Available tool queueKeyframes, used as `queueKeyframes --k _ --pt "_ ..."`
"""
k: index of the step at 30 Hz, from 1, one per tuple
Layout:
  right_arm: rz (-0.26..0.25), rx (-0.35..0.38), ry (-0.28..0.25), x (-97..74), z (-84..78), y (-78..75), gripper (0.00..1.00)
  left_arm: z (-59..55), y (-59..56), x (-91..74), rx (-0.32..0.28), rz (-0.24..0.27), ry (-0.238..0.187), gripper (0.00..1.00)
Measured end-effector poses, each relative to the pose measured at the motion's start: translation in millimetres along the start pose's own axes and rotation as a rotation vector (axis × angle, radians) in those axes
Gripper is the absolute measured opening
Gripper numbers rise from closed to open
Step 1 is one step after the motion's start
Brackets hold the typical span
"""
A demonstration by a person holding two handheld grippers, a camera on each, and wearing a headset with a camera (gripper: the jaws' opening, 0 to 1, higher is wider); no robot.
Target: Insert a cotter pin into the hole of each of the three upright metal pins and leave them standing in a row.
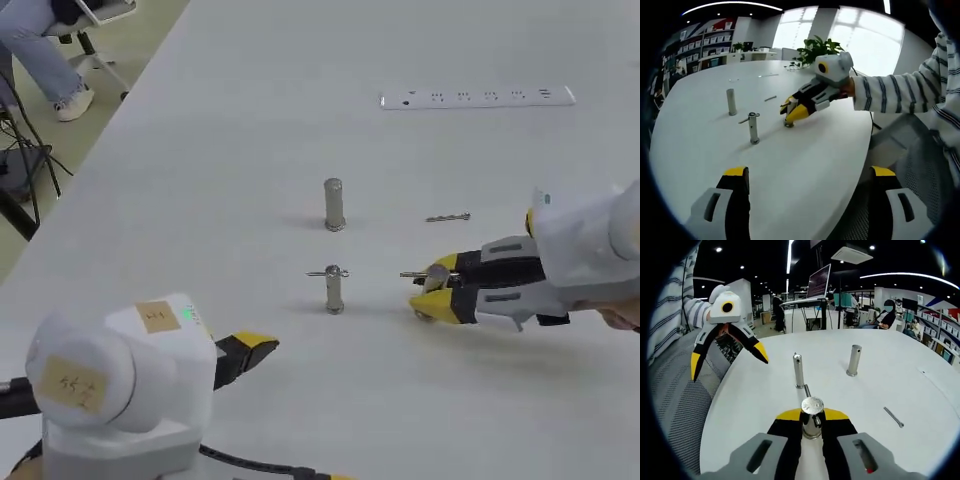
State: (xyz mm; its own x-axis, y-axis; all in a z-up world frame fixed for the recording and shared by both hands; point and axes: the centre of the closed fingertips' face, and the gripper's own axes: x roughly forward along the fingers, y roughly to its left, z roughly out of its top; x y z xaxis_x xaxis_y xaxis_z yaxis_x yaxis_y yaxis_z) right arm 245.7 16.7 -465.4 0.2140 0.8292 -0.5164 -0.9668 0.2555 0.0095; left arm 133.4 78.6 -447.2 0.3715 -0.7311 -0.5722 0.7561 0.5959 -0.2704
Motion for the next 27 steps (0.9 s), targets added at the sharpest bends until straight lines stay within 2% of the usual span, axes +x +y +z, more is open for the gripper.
queueKeyframes --k 5,9,10,12,16,17,19,21,24,27 --pt "-0.001 -0.009 0.012 0.1 -0.5 0.6 0.1 -2.6 -0.8 -1.1 -0.001 0.0 0.006 0.99" --pt "-0.03 -0.012 0.005 -5.2 3.8 -2.3 0.27 -0.1 0.1 -3.5 0.004 0.003 -0.002 0.99" --pt "-0.031 -0.011 0.002 -6.1 4.7 -2.1 0.28 2.2 1.2 -4.8 0.003 0.006 -0.008 0.99" --pt "-0.04 -0.012 -0.007 -12.8 10.3 -0.5 0.29 6.5 3.6 -7.4 0.009 0.014 -0.018 0.99" --pt "-0.08 0.008 -0.015 -31.6 21.5 2.9 0.37 17.6 6.7 -13.1 0.022 0.023 -0.046 0.99" --pt "-0.096 0.058 -0.011 -37.4 23.1 4.4 0.4 21.3 7.9 -14.8 0.027 0.026 -0.055 0.99" --pt "-0.111 0.045 -0.021 -46.9 28.6 8.2 0.5 27.6 9.9 -17.5 0.029 0.032 -0.07 0.99" --pt "-0.128 0.072 -0.023 -56.3 30.8 12.5 0.56 31.8 11.1 -19.5 0.025 0.031 -0.076 0.99" --pt "-0.16 0.11 -0.034 -67.4 32.2 16.1 0.61 37.3 13.0 -21.7 0.034 0.034 -0.093 0.99" --pt "-0.214 0.171 -0.037 -83.7 29.0 19.4 0.7 40.5 15.3 -23.9 0.032 0.038 -0.101 0.99"
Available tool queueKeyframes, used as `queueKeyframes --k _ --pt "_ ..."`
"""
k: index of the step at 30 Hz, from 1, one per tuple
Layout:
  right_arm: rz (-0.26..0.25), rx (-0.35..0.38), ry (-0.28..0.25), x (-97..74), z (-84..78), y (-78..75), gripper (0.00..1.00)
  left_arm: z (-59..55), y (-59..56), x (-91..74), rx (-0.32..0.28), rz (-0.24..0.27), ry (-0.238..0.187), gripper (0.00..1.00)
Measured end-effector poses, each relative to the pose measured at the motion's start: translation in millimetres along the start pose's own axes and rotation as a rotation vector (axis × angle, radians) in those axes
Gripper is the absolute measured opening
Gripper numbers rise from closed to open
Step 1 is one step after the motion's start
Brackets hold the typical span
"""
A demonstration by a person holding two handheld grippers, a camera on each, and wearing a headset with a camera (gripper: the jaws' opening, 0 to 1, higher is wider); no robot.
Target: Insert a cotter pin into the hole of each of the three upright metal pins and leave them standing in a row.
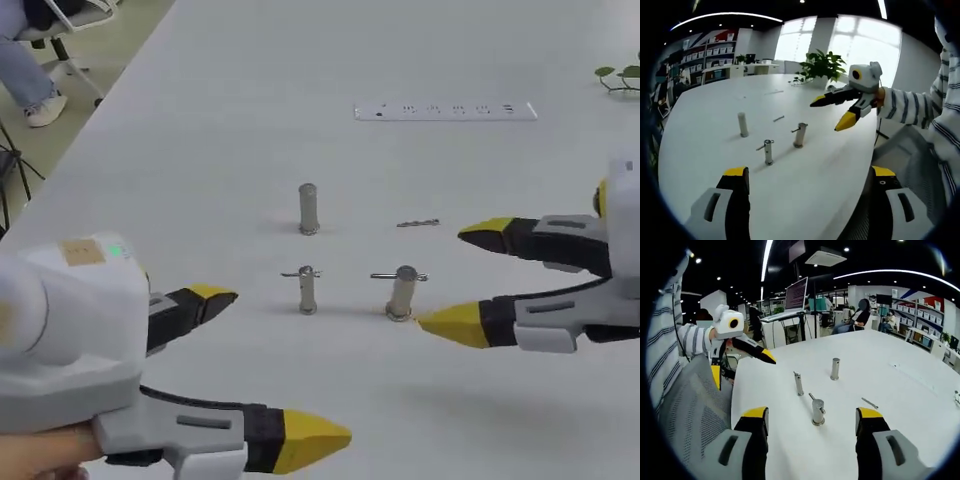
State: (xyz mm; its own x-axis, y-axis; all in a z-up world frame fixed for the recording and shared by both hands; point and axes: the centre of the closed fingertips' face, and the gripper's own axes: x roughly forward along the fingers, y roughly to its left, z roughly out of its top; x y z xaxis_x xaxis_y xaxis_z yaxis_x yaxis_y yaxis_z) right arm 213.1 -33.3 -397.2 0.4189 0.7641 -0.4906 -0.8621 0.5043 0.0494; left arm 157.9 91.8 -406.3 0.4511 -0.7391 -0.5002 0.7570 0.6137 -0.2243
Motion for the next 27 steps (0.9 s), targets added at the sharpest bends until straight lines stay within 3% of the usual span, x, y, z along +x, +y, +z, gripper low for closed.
queueKeyframes --k 8,12,19,22,27 --pt "-0.1 0.107 -0.038 -30.1 -5.5 0.1 0.77 8.7 7.6 -5.4 -0.028 0.015 -0.032 0.99" --pt "-0.195 0.16 -0.048 -39.9 -10.3 -8.8 0.8 9.8 13.9 -6.7 -0.064 0.031 -0.028 0.99" --pt "-0.253 0.264 -0.047 -49.5 -22.5 -12.0 0.91 10.9 22.7 -7.1 -0.07 0.042 -0.035 0.99" --pt "-0.264 0.362 -0.076 -52.3 -23.5 -9.8 0.93 11.4 31.9 -8.0 -0.089 0.062 -0.037 0.99" --pt "-0.291 0.402 -0.076 -55.9 -28.6 -6.6 0.95 19.2 47.5 -8.9 -0.078 0.099 -0.05 0.99"
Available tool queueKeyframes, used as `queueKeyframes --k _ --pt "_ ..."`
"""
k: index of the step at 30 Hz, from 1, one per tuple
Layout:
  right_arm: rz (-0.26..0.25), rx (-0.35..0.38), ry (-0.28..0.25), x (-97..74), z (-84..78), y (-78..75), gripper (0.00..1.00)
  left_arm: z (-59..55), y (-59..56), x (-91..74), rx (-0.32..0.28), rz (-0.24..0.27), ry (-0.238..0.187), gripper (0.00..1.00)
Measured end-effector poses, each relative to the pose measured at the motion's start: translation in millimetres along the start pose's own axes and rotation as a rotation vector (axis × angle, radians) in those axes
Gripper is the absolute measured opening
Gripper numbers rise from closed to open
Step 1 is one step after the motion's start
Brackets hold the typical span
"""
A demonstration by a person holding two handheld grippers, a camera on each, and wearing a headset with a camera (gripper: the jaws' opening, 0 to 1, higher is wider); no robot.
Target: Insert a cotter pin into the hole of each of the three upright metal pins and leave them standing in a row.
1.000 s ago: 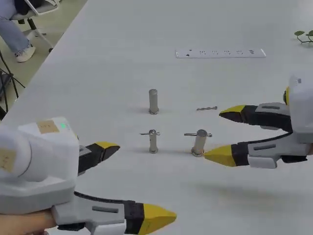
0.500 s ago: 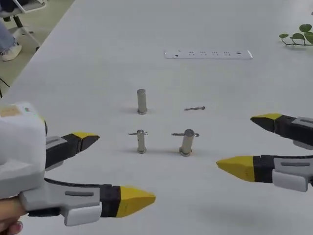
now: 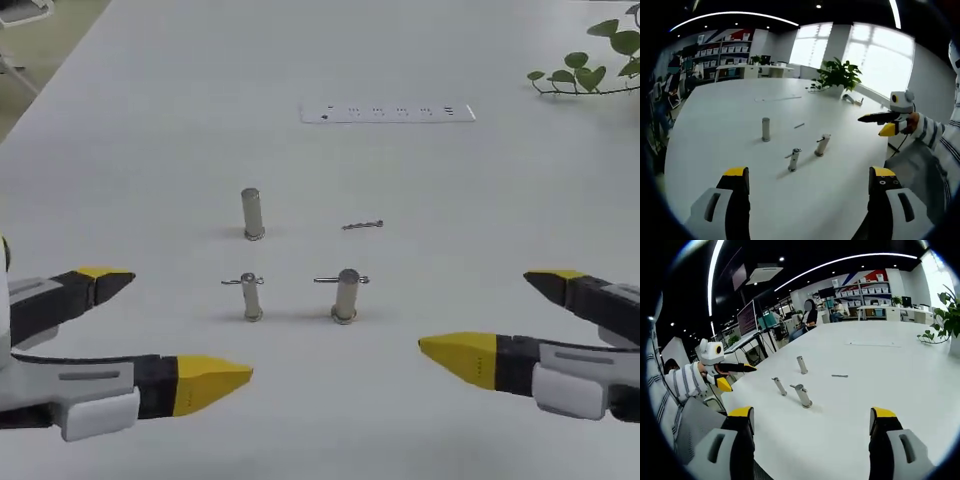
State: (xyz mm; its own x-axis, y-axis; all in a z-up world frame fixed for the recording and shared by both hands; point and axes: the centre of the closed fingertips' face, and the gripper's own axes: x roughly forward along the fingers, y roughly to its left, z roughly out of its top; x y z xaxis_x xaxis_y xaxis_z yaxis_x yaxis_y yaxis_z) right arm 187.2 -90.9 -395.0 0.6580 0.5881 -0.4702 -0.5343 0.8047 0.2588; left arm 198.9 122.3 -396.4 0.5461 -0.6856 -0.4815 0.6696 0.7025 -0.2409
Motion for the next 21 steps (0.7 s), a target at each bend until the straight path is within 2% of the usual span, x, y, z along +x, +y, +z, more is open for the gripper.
queueKeyframes --k 4,8,10,13,18,21 --pt "-0.014 0.021 -0.001 -3.5 -5.0 0.3 0.94 14.6 12.3 3.3 0.011 0.026 -0.029 0.97" --pt "-0.04 0.048 -0.007 -7.7 -7.3 -2.5 0.93 27.1 19.8 11.3 0.038 0.047 -0.048 0.96" --pt "-0.068 0.025 0.001 -10.6 -7.6 -5.9 0.91 33.8 22.2 17.0 0.044 0.056 -0.062 0.96" --pt "-0.083 0.011 0.02 -14.3 -6.5 -9.3 0.91 41.1 24.9 25.2 0.055 0.054 -0.069 0.96" --pt "-0.105 0.02 -0.002 -22.2 1.9 -14.8 0.9 50.2 36.6 37.3 0.083 0.071 -0.058 0.93" --pt "-0.112 0.023 -0.001 -24.6 2.6 -15.8 0.9 56.7 40.9 44.2 0.096 0.064 -0.058 0.9"
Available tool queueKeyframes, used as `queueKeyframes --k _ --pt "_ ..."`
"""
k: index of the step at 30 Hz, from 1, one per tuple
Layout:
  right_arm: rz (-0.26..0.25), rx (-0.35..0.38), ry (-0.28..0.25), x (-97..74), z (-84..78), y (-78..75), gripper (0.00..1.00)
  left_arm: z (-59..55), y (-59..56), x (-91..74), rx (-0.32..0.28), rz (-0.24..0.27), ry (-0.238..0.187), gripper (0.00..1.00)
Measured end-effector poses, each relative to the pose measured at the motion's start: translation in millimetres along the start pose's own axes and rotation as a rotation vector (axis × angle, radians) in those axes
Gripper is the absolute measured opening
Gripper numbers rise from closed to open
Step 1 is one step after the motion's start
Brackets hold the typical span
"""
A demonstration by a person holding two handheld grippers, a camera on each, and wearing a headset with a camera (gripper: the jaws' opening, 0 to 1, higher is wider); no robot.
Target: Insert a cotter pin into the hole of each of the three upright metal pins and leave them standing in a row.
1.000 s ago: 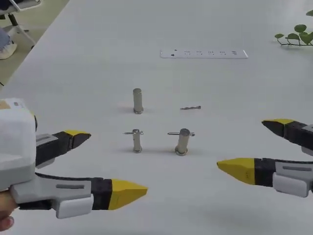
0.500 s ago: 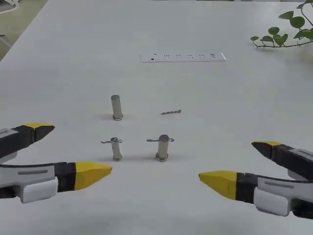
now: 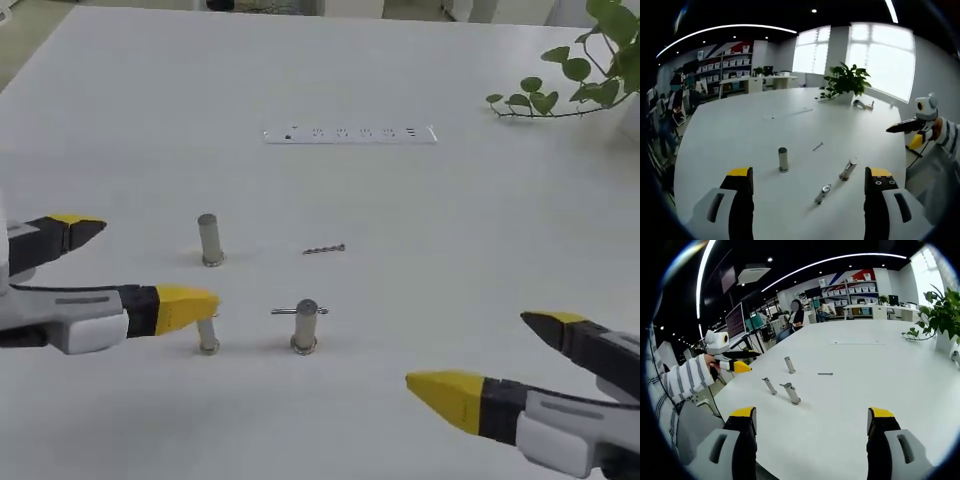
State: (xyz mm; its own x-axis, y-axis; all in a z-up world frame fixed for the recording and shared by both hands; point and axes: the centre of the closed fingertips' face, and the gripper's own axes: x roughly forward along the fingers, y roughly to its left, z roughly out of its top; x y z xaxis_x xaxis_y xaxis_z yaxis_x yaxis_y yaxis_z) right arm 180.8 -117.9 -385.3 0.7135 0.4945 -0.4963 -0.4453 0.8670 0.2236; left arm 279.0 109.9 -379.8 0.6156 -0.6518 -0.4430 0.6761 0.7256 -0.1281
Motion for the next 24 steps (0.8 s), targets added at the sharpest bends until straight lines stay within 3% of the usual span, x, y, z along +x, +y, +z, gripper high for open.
queueKeyframes --k 8,15,24 --pt "-0.022 0.016 0.017 -4.7 -5.4 -5.3 0.9 7.0 17.9 23.5 0.039 -0.017 0.029 0.85" --pt "-0.033 0.029 0.036 -6.6 -12.7 -6.0 0.89 0.8 38.3 45.9 0.037 -0.004 0.055 0.77" --pt "-0.043 0.041 0.05 -8.2 -18.0 -10.0 0.88 -10.0 42.7 71.3 0.077 -0.036 0.095 0.66"
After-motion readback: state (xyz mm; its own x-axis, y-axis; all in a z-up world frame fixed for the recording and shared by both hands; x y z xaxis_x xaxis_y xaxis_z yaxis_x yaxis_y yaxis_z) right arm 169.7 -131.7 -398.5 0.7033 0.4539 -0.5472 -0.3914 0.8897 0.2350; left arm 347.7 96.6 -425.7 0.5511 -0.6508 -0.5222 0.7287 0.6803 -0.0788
